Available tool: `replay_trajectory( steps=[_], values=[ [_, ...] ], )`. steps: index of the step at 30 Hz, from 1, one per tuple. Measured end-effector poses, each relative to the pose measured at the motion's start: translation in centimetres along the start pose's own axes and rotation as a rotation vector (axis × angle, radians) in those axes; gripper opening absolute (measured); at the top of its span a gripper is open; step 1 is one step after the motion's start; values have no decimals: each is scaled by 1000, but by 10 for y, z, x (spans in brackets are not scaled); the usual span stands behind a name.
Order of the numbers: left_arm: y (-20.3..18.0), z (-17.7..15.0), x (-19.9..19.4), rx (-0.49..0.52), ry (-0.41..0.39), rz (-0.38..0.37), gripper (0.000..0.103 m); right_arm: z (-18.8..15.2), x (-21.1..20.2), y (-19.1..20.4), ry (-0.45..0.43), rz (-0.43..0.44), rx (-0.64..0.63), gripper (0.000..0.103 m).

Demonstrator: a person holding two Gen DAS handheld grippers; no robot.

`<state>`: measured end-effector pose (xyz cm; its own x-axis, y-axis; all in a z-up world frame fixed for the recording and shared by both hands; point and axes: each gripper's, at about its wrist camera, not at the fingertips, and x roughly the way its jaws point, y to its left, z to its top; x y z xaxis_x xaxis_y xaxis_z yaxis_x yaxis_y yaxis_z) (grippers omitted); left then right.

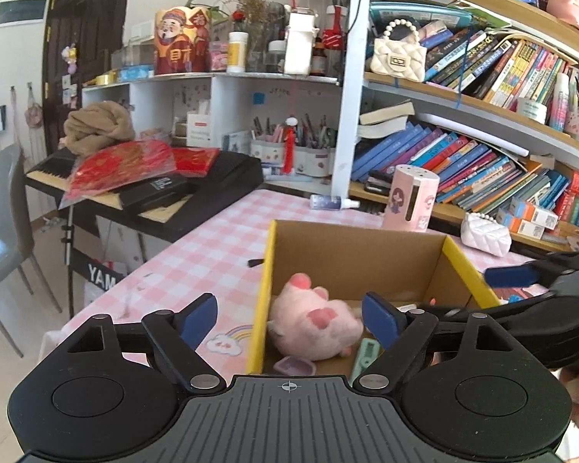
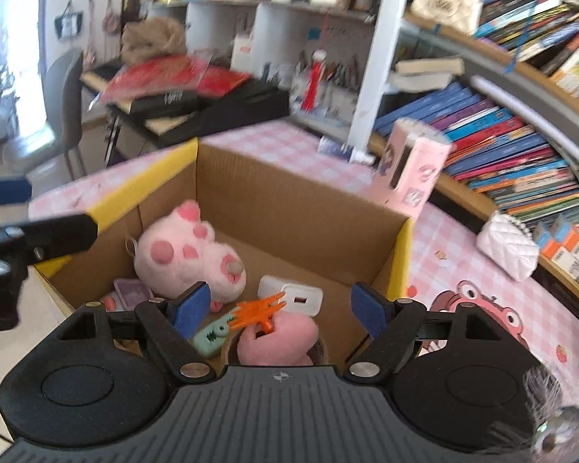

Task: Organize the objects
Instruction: 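Withdraw both grippers from the box back over the desk mat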

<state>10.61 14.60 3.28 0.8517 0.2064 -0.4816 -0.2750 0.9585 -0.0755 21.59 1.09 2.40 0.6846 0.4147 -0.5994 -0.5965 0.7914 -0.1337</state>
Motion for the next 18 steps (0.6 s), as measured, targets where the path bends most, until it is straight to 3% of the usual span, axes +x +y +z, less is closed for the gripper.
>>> replay_trajectory(
  steps=[8, 18],
  values=[
    [12, -12, -23, 4, -4, -28, 85, -13, -45, 9, -80, -72, 76, 79],
    [26, -37, -52, 22, 49, -42, 87, -44, -82, 33, -79, -150, 137, 79]
  ],
)
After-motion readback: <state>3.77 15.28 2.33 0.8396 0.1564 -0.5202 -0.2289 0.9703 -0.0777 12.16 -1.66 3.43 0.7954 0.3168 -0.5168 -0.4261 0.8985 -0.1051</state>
